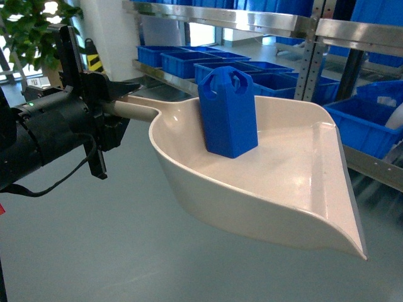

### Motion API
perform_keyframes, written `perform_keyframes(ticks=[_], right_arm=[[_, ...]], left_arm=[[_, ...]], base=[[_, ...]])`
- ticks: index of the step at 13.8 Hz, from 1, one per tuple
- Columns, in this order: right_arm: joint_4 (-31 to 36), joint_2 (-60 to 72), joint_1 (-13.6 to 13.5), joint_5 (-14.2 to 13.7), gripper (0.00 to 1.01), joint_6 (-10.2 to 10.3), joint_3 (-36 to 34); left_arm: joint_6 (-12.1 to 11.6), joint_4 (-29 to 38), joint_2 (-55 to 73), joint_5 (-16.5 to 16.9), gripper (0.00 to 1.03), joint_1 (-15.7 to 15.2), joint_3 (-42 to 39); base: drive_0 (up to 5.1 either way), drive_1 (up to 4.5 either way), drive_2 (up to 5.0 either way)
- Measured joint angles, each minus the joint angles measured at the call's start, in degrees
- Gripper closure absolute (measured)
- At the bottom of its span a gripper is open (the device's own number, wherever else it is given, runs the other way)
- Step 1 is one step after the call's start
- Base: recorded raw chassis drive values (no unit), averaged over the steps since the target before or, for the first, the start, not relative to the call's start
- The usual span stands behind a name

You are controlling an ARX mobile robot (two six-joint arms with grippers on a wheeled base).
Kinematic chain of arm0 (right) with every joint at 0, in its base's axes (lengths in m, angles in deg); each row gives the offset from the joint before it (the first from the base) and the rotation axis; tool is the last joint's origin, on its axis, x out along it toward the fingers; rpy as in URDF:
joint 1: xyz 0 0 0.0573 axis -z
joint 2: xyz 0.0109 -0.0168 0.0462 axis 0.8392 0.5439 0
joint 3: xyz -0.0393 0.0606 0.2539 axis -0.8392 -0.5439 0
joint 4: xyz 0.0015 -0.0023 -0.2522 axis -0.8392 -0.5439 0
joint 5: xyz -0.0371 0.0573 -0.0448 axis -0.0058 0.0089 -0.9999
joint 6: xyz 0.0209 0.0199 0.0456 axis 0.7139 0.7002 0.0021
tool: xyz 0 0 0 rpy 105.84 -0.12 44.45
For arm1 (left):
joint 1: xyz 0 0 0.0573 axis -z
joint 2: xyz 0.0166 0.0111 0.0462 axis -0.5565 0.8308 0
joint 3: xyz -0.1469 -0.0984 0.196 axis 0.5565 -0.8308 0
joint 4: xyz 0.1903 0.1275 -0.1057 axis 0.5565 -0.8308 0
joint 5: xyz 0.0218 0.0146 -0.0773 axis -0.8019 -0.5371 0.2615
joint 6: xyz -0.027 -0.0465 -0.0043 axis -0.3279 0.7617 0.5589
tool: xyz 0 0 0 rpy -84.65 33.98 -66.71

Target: Place part in tray to right shelf

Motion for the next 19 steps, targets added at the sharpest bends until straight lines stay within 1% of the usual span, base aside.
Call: perform_keyframes(ticks=[19], right_arm=[[0.0, 0.0, 0.0, 0.0, 0.03, 0.0, 0.0]], left_arm=[[0.0, 0.02, 0.0, 0.11, 0.9, 0.07, 0.0]], base=[[-1.6, -1.62, -1.6]])
